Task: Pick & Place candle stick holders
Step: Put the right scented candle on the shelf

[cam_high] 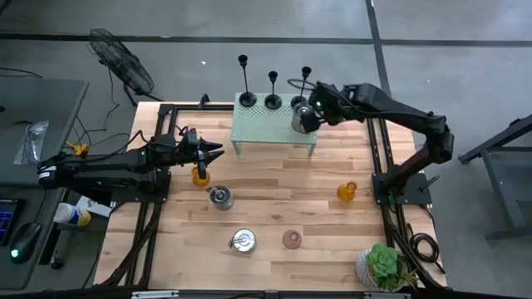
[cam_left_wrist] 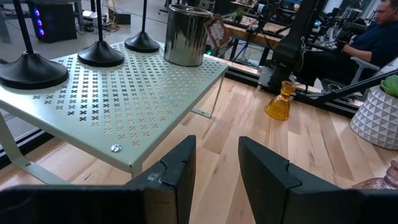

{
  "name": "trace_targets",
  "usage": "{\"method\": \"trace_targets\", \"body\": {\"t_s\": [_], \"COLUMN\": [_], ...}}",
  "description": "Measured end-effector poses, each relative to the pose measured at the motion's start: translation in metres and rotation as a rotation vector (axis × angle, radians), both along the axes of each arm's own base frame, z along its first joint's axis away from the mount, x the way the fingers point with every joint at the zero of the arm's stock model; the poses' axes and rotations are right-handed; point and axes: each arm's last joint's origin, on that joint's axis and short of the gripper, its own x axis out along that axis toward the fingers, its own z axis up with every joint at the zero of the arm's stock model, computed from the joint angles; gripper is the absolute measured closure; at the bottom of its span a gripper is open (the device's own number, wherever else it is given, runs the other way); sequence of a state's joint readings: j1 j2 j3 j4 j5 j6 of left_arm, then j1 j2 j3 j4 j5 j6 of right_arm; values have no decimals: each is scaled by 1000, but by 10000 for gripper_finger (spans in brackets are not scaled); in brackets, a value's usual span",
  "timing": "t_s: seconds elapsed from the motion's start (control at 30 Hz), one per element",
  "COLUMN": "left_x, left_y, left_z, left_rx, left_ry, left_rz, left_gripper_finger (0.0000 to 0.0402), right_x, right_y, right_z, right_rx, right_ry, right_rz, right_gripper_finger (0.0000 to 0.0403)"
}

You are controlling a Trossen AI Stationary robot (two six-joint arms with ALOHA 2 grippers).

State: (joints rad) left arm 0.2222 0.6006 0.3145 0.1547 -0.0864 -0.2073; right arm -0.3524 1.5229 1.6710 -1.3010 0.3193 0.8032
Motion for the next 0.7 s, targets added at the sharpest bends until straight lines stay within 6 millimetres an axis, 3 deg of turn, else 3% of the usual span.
{"method": "trace_targets", "body": {"t_s": [0.4, 0.5, 0.7], "left_x": [0, 0, 0], "left_y": [0, 0, 0], "left_z": [0, 0, 0], "left_rx": [0, 0, 0], "left_ry": [1, 0, 0], "left_rz": [0, 0, 0], "left_gripper_finger": [284, 284, 284], "right_x": [-13, -16, -19], "right_y": [22, 22, 22], "right_z": [-56, -70, -91], "right_rx": [-45, -95, -166], "right_ry": [-81, -77, -73], "right_rz": [78, 69, 61], "right_gripper_finger": [370, 395, 400]}}
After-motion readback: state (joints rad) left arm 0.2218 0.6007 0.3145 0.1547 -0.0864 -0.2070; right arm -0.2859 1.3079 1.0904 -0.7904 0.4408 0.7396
